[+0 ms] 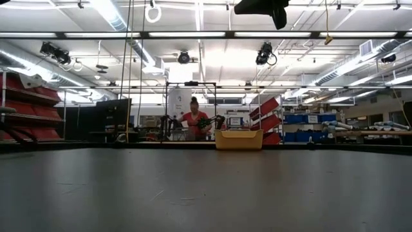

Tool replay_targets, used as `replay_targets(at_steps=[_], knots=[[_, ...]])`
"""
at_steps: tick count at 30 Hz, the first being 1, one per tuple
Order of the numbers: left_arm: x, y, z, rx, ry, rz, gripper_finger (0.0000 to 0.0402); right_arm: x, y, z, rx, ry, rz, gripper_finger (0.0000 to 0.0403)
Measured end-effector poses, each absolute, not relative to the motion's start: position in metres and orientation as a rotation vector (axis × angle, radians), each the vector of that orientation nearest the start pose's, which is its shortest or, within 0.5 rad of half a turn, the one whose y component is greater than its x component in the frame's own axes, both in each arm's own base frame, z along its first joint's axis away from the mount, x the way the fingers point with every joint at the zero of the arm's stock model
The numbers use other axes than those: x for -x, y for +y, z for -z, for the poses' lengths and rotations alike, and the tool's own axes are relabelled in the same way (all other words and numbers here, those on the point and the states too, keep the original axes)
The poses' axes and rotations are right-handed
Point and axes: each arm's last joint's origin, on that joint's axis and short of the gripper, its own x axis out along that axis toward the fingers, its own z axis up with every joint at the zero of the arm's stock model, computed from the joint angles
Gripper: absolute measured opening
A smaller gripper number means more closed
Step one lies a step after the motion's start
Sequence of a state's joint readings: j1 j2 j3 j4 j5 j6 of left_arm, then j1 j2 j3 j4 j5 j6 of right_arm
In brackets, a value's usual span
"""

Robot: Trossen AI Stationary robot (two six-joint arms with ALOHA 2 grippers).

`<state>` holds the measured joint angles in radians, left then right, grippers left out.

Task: Sort batteries
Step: Put the black battery into the green bin, then return to Home Position

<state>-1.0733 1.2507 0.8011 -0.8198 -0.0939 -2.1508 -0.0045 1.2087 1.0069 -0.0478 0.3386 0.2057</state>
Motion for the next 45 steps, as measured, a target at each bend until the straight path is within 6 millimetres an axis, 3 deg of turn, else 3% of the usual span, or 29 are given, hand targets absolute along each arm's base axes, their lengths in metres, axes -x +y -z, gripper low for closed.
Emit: replay_targets(at_steps=[12, 25, 29, 35, 40, 45], knots=[[-0.092, -0.167, -0.169, 0.995, 1.354, -0.676, 0.0083, -0.271, -0.017, -0.337, -0.178, 0.201, 0.362, 0.0], [-0.097, -0.175, -0.171, 1.076, 1.403, -0.606, 0.0199, -0.27, -0.02, -0.337, -0.173, 0.201, 0.376, 0.0001], [-0.1, -0.182, -0.182, 1.111, 1.405, -0.568, 0.0206, -0.271, -0.021, -0.338, -0.173, 0.191, 0.375, 0.0001], [-0.125, -0.18, -0.22, 1.171, 1.194, -0.529, 0.0186, -0.273, -0.018, -0.345, -0.185, 0.125, 0.285, 0.0], [-0.154, -0.151, -0.254, 1.064, 1.083, -0.6, 0.0161, -0.263, -0.029, -0.35, -0.117, 0.158, 0.252, 0.0], [-0.173, -0.116, -0.294, 0.872, 0.982, -0.649, 0.0146, -0.221, -0.063, -0.372, -0.178, 0.102, 0.32, 0.0]])
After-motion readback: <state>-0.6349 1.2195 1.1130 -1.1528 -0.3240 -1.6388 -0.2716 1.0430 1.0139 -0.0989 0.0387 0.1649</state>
